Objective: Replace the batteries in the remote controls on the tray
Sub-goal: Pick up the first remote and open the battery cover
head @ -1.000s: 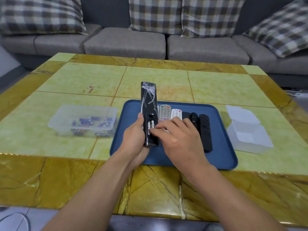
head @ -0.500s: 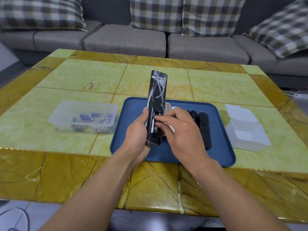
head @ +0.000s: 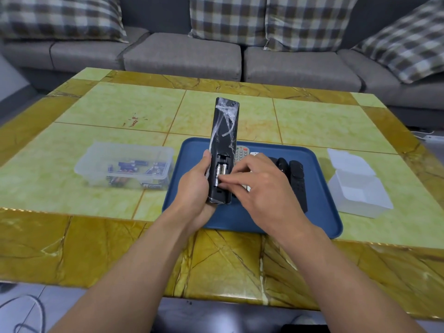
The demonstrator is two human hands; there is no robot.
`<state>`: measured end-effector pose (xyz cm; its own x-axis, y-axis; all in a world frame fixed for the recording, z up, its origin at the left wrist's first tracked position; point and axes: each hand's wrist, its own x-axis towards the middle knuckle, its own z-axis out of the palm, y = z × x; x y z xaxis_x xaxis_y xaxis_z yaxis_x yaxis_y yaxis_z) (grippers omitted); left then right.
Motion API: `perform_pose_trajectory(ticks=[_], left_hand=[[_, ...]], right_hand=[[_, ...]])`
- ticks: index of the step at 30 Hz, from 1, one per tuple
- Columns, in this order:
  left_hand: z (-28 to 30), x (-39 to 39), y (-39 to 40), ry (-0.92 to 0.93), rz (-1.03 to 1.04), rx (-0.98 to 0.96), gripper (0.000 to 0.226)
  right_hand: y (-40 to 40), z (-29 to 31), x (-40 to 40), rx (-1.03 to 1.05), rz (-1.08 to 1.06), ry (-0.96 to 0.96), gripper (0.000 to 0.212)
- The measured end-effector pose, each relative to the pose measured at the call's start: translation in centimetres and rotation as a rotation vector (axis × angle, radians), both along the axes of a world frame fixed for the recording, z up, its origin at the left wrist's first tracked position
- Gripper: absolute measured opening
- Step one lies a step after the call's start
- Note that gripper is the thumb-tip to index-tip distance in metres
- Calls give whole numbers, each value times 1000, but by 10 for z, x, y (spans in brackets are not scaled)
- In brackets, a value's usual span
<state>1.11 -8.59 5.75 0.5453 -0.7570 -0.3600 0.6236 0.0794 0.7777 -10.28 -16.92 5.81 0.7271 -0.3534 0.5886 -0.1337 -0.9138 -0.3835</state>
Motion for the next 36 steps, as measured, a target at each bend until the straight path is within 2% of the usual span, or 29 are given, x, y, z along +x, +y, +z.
perform_pose_trajectory(ticks=[7,19,24,30,36], left_hand=[[2,-1,4,-50,-37,95,46],[5,-7,11,-94,-46,198,43],[4,-12,9,-62,-8,243,41],[7,-12,8,-25,20,204,39],[7,-9,8,24,-17,211,40]], right_hand=[[-6,-3,0,-107,43,57,14],[-4,0,-3,-91,77,170,8],[9,-1,-3,-98,49,173,9],[13,-6,-2,-141,37,131,13],[4,-6,-4,-114,33,135,15]])
